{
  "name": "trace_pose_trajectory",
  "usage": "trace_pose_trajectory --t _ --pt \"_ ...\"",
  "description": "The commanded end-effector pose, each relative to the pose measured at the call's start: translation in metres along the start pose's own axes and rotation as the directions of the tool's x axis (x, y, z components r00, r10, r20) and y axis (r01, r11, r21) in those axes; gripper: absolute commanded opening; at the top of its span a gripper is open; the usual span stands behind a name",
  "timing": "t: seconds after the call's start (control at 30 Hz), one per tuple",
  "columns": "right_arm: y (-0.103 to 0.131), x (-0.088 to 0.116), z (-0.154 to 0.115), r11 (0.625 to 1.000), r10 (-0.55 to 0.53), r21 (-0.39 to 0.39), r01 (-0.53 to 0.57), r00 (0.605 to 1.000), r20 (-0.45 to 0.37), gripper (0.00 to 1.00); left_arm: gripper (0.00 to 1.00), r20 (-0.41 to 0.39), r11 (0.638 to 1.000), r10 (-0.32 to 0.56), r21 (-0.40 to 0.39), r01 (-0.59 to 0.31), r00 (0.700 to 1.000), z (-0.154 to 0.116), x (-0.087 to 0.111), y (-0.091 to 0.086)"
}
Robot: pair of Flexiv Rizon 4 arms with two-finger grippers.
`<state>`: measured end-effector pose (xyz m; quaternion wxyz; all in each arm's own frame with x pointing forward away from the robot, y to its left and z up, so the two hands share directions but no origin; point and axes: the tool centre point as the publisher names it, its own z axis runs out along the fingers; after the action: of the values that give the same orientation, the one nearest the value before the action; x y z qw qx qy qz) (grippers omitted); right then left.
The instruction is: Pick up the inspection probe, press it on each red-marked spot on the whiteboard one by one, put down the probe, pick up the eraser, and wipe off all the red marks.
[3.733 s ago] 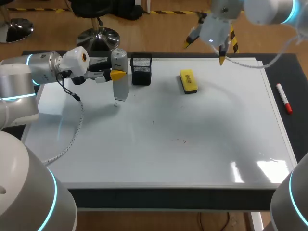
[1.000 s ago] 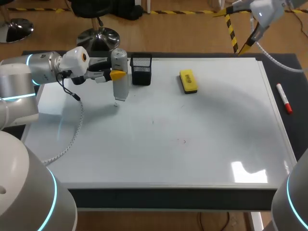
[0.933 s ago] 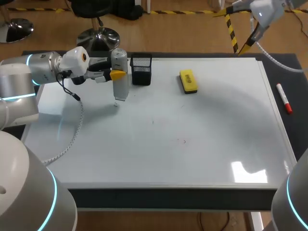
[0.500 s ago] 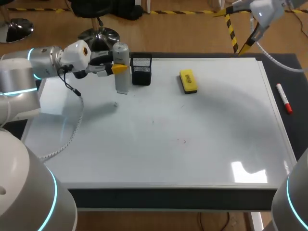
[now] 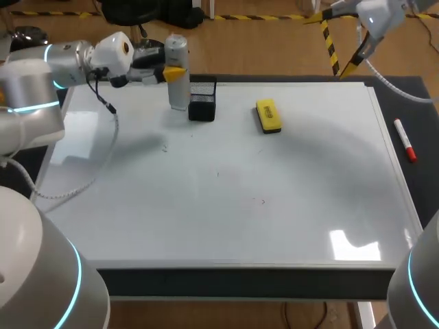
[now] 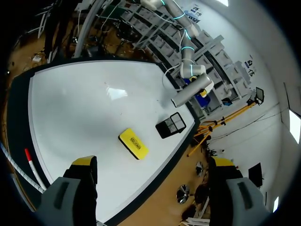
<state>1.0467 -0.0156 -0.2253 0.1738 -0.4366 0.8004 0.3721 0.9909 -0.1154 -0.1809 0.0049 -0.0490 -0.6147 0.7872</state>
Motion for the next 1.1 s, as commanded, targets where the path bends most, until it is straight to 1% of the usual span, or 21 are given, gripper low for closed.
trace_pose_trajectory --t 0.03,0.2,0.47,0.67,0.93,1.1 --pt "0.000 0.000 -0.001 1.000 -0.002 0.001 0.002 1.000 -0.005 1.00 0.00 -0.040 1.000 0.000 0.010 0.000 0.999 0.005 -0.018 0.000" --pt "0.000 0.000 -0.001 1.000 -0.002 0.001 0.002 1.000 -0.005 1.00 0.00 -0.046 1.000 0.007 0.023 -0.006 0.999 0.011 -0.032 -0.001" --pt "0.000 0.000 -0.001 1.000 -0.002 0.001 0.002 1.000 -0.005 1.00 0.00 -0.039 1.000 0.004 0.031 -0.003 0.999 0.017 -0.057 0.004" --pt "0.000 0.000 -0.001 1.000 -0.002 0.001 0.002 1.000 -0.005 1.00 0.00 -0.039 0.999 0.004 0.043 -0.003 0.999 0.029 -0.066 0.009" --pt "0.000 0.000 -0.001 1.000 -0.002 0.001 0.002 1.000 -0.005 1.00 0.00 -0.032 0.999 0.001 0.052 0.001 0.999 0.039 -0.080 0.018" --pt "0.000 0.000 -0.001 1.000 -0.002 0.001 0.002 1.000 -0.005 1.00 0.00 -0.028 0.999 0.002 0.049 0.000 1.000 0.042 -0.081 0.021"
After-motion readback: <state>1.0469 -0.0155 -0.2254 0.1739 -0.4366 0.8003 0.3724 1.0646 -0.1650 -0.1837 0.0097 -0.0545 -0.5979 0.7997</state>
